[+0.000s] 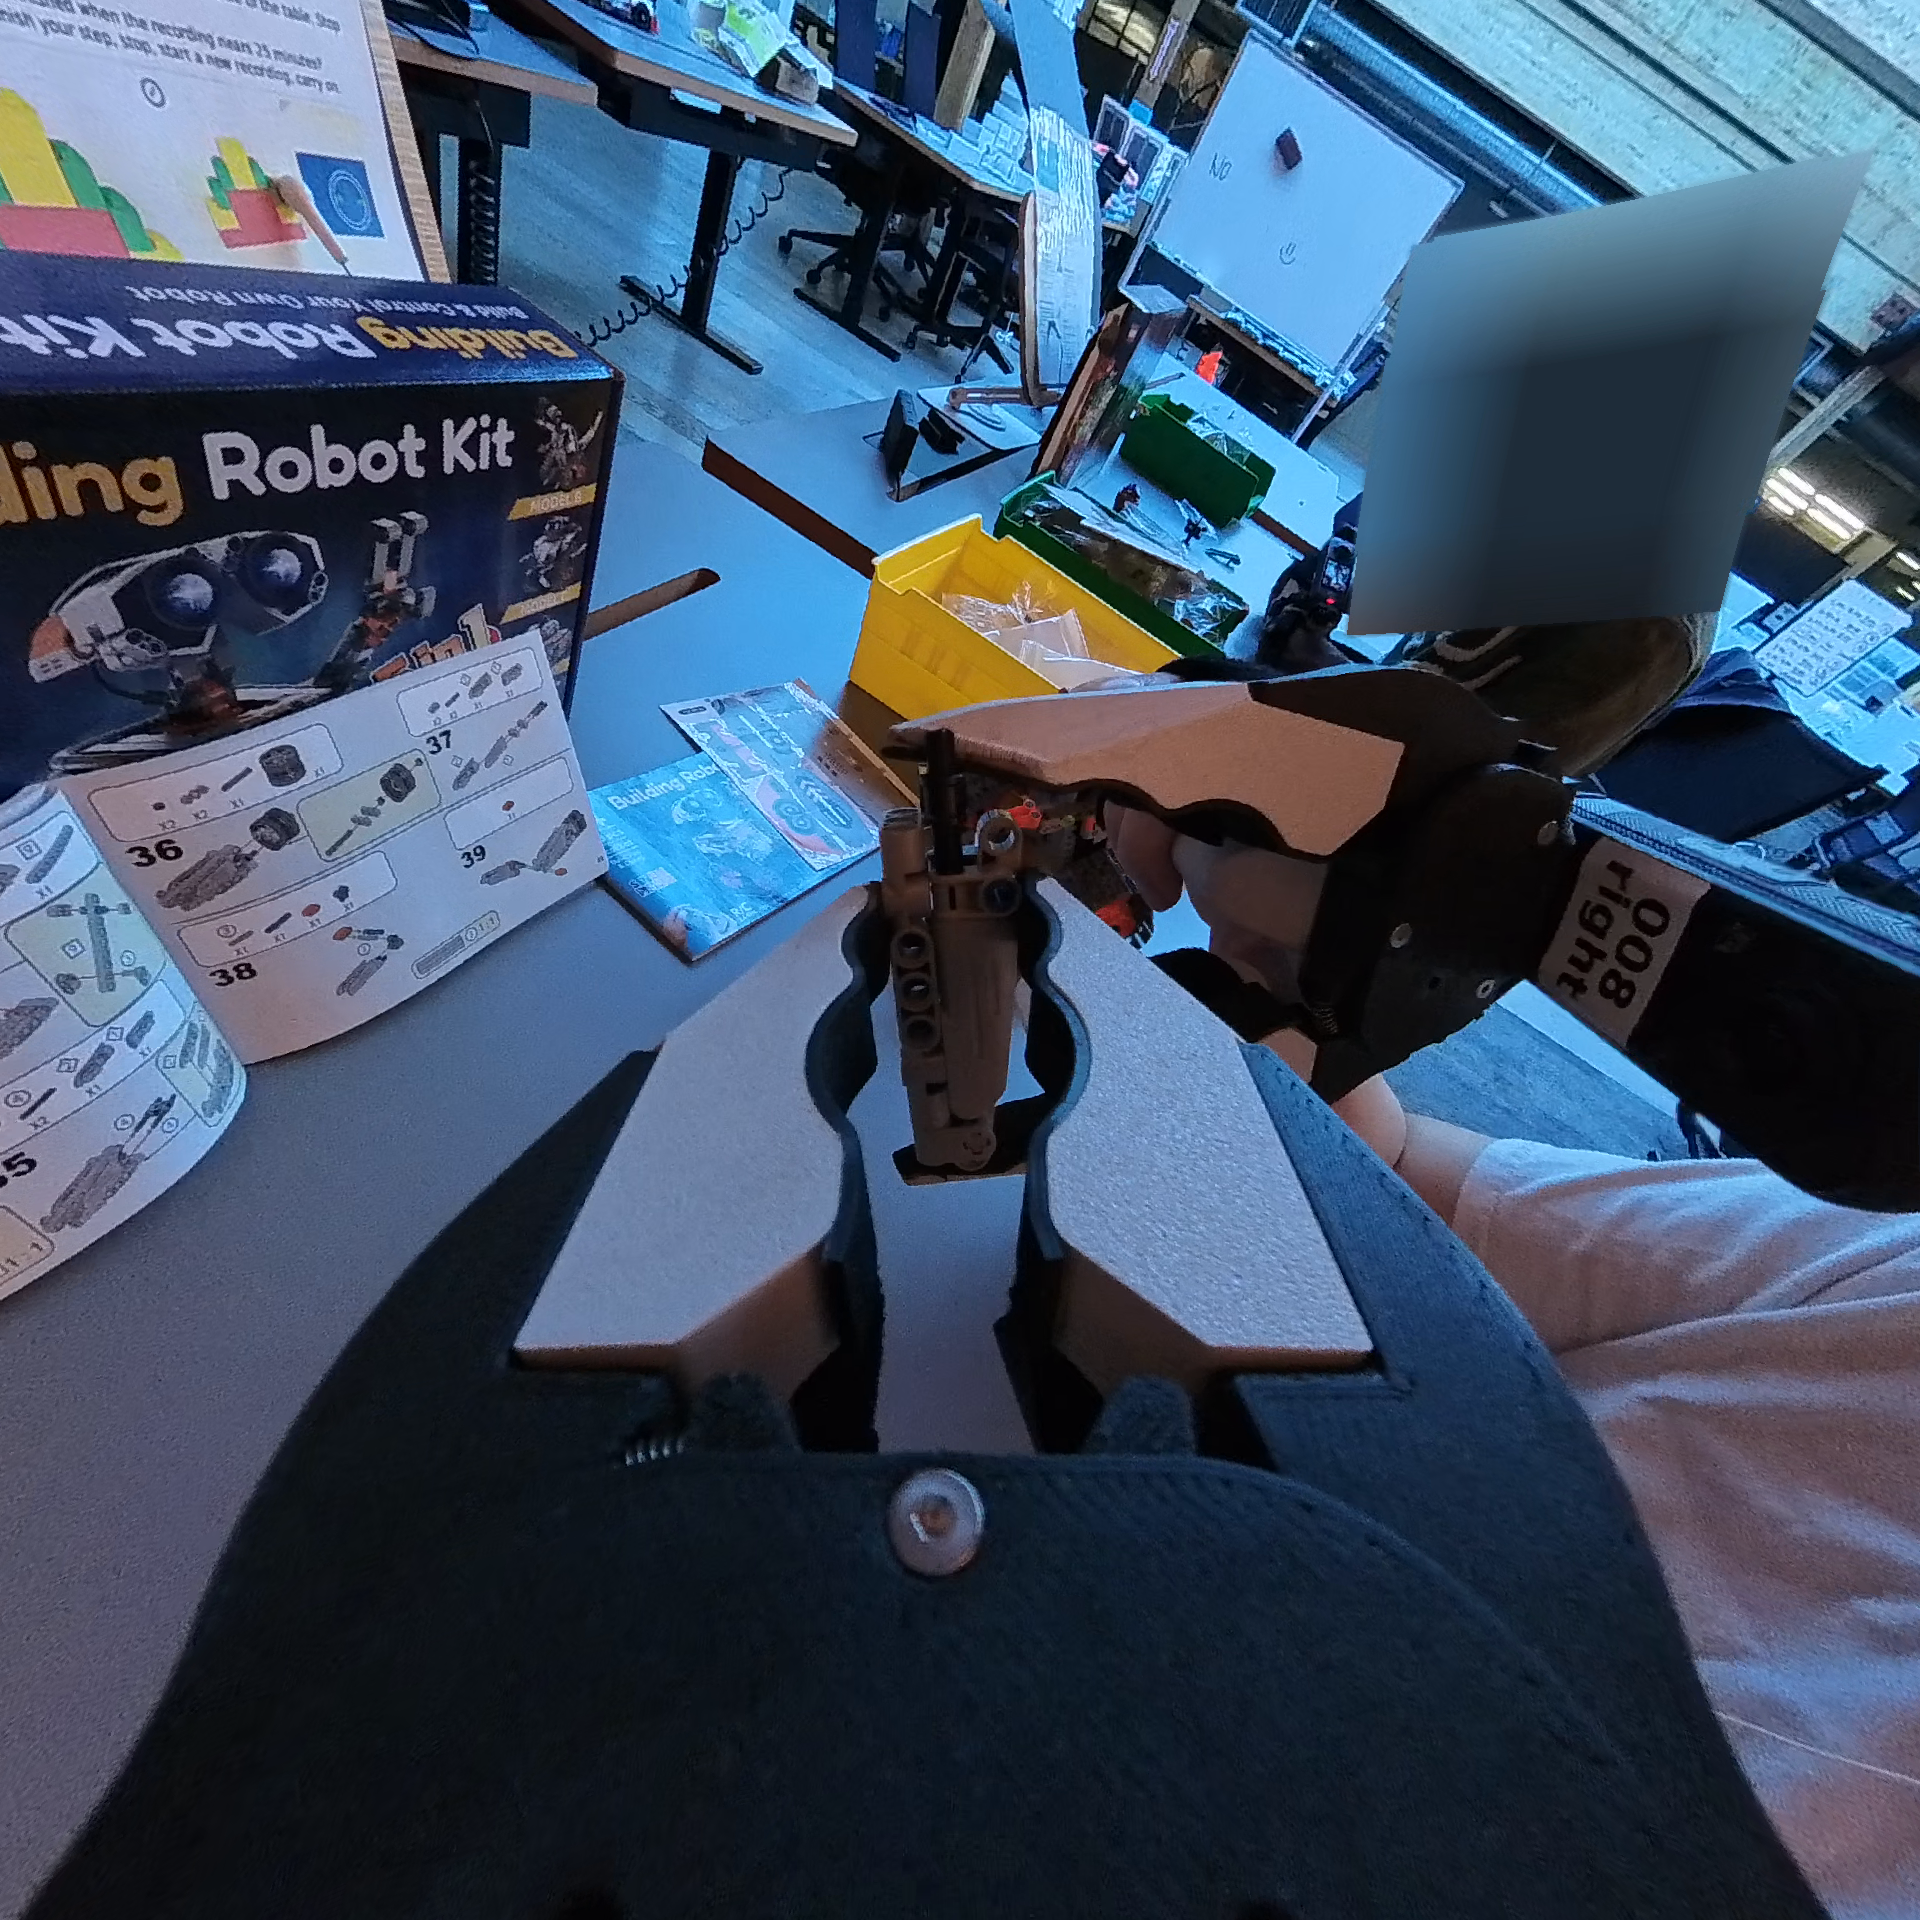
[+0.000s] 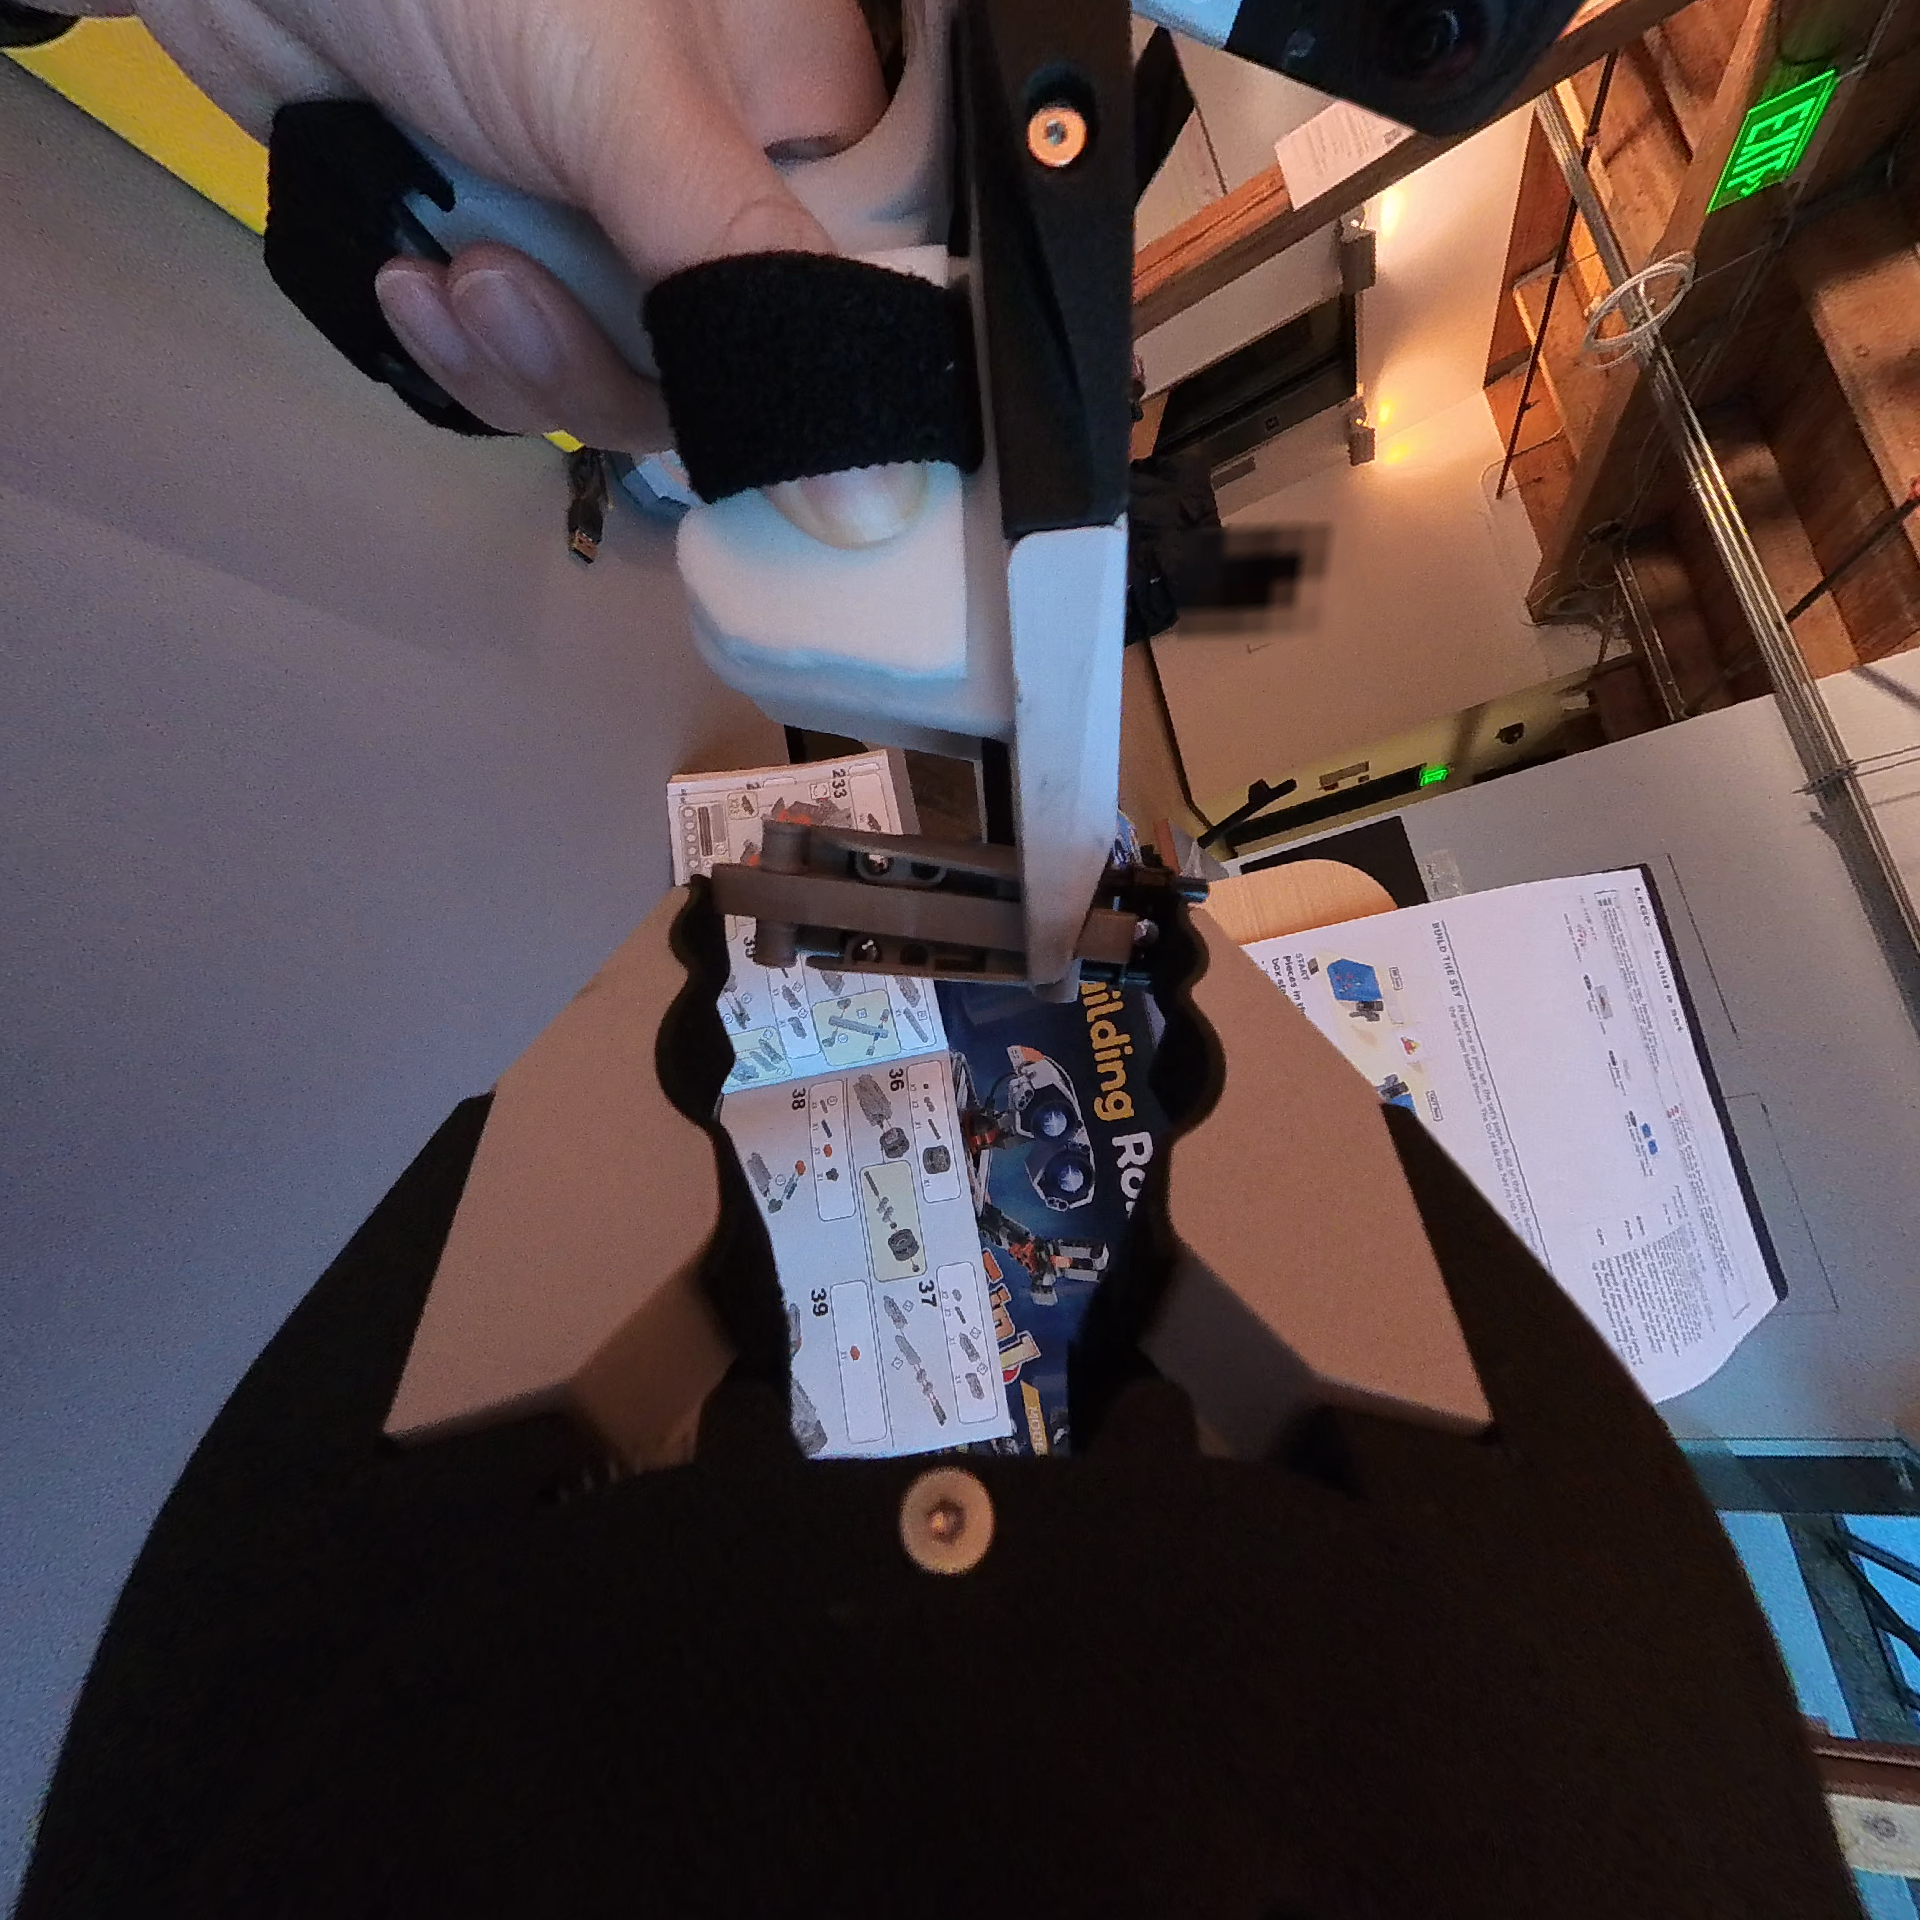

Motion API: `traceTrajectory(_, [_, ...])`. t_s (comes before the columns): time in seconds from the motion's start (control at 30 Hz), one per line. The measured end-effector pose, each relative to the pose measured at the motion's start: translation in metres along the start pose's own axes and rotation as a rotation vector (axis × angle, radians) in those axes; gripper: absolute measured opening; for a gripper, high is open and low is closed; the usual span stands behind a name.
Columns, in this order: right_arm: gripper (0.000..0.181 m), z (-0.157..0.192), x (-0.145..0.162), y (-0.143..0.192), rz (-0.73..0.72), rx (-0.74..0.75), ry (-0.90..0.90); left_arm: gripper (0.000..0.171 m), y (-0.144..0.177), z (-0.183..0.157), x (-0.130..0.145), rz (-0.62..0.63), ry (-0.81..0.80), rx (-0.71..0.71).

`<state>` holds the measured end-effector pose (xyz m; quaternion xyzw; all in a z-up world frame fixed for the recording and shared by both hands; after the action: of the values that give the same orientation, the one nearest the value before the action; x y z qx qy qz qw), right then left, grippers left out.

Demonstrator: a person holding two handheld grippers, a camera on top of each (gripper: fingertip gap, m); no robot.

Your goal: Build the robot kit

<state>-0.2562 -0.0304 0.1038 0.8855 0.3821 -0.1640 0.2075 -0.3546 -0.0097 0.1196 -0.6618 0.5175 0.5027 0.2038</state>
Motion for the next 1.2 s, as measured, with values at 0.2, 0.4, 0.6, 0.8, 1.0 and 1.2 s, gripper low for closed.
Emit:
traceTrajectory(0.2, [0.081, 0.0, 0.0, 0.0, -0.002, -0.001, -0.001, 0.022, 0.0, 0.0, 0.0, -0.001, 0.004, 0.006])
traceTrajectory(0.4, [0.083, -0.003, 0.001, -0.003, -0.031, -0.015, -0.058, 0.022, 0.001, 0.009, 0.0, -0.032, 0.071, 0.097])
traceTrajectory(0.6, [0.085, 0.0, 0.008, -0.013, -0.052, 0.007, -0.093, 0.022, -0.001, 0.016, 0.0, -0.033, 0.054, 0.042])
traceTrajectory(0.8, [0.086, 0.0, 0.007, -0.015, -0.064, 0.01, -0.126, 0.022, 0.0, 0.014, 0.0, -0.029, 0.016, -0.016])
traceTrajectory(1.0, [0.086, -0.001, 0.007, -0.011, -0.074, -0.01, -0.151, 0.022, -0.001, 0.01, -0.001, -0.029, -0.002, -0.021])
traceTrajectory(1.2, [0.085, -0.004, 0.009, -0.01, -0.107, -0.041, -0.225, 0.022, -0.003, 0.008, -0.002, -0.018, -0.068, -0.078])
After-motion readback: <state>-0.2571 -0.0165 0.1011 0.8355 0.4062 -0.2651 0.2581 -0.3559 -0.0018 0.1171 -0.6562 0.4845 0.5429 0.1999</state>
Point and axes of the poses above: each gripper's, where its closed fingertips meet, y back along the fingers, x out of its underside, z = x × y across the jaws, the point moved 8 cm from there along y, back along the fingers, and after that the axes turned 2 degrees about -x, right-handed, at the moved point
